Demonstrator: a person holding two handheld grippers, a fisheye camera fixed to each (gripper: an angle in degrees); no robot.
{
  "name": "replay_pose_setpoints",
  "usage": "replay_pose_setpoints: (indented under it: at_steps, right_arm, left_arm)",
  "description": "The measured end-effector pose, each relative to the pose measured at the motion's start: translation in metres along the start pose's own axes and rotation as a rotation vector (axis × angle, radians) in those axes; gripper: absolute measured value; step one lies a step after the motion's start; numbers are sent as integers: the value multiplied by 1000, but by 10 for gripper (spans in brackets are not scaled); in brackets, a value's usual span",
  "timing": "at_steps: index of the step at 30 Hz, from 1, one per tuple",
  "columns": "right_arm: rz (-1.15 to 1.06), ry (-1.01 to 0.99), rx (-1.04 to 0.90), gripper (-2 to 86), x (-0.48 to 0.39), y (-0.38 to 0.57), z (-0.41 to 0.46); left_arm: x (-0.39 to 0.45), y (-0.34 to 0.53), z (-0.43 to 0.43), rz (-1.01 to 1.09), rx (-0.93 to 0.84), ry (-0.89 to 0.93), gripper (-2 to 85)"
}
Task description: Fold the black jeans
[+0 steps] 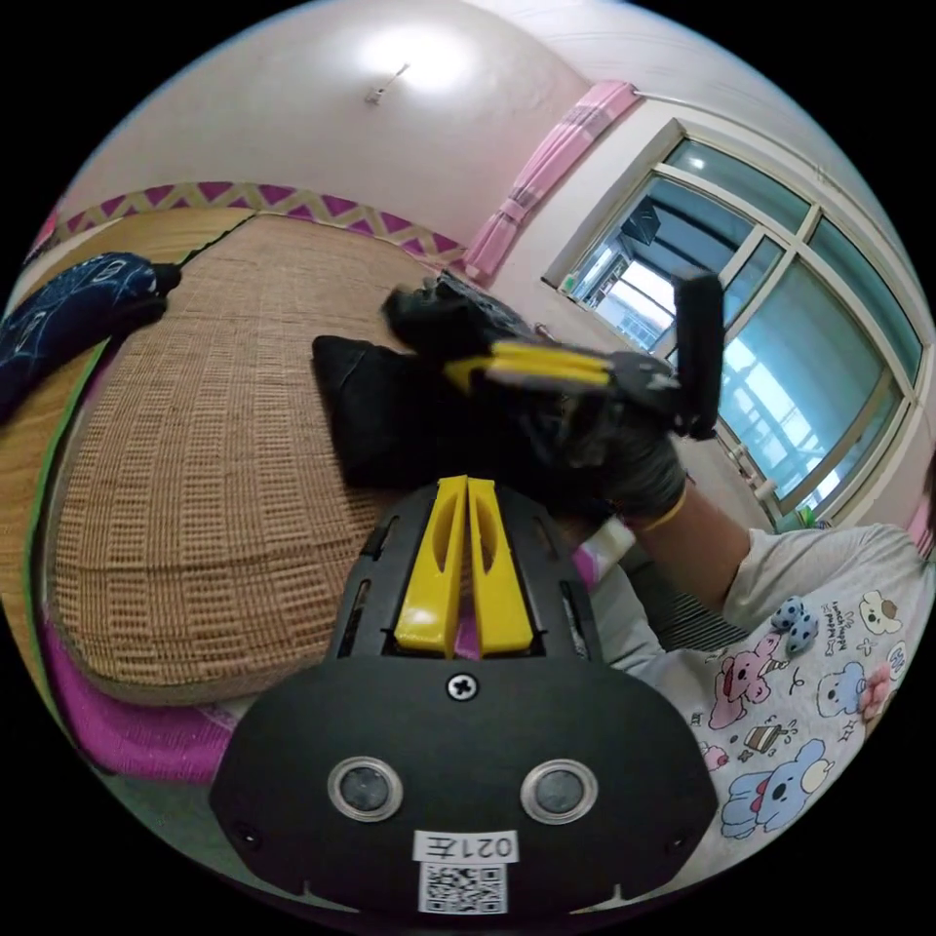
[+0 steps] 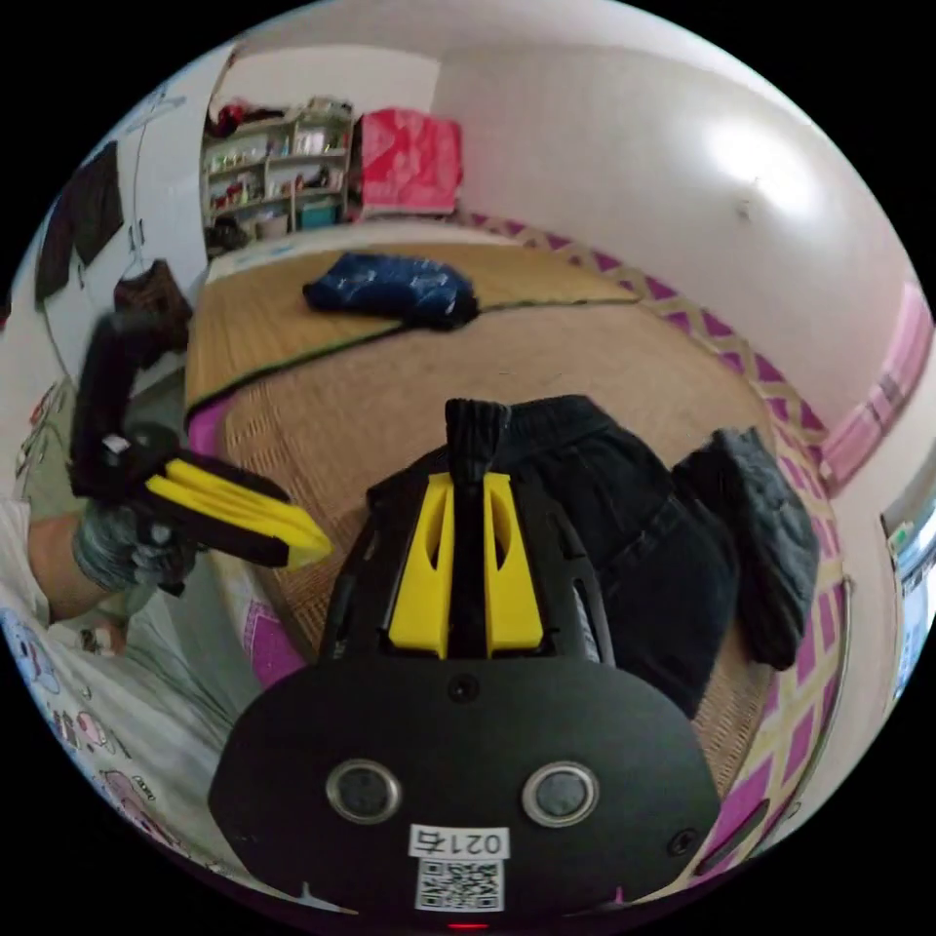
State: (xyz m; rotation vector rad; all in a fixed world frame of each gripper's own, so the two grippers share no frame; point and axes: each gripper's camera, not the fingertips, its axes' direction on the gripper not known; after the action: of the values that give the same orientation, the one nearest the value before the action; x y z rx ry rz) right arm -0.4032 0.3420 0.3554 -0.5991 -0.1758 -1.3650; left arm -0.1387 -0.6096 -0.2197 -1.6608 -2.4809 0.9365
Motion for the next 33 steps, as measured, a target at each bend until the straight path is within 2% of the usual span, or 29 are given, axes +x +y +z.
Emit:
replay_pose_setpoints:
  at_steps: [2,7,11,13,18,19,22,24,26,29,32,33]
  right_arm:
    - [10,-23,-42,52,-15,1,31]
    - [42,33,105,52,-36,-8,10]
    - [-80,52,-47,53,-77,-14,73]
    - [-22,21,-13,56,-72,-9,74]
    - [110,-416,-25,78,-11,21,28]
    - [140,-413,-10,79,-1,28,20]
    - [285,-174,41,76,43,74,-15]
    - [334,21,-70,67,60,109,-9]
    - [335,8,-225,58,64,134,17]
    - [404,-68,-141,41,71,169,18]
    - [421,-111,-190,47,84,173,9]
    - [427,-107,-153,57,88,176,-4]
  left_arm:
    - [-16,6,-12,-29,-2,-9,-9]
    - [-39,7,-36,-66,47,-16,-9]
    - [-50,-15,-44,-71,132,13,-9]
    - [-52,-26,-47,-66,153,10,-9]
    - [-54,-60,-46,17,148,9,-8]
    - [-54,-71,-41,50,119,0,-8]
    - [-66,-93,-19,77,1,-45,-3]
    - [-82,-97,-3,33,-94,-78,-6]
    - [-101,-91,5,-7,-112,-87,-9]
    - [-117,-91,0,-80,-81,-33,-9]
    - [-122,-98,-2,-81,-75,-39,-9]
    - [-123,-100,-2,-81,-74,-39,-9]
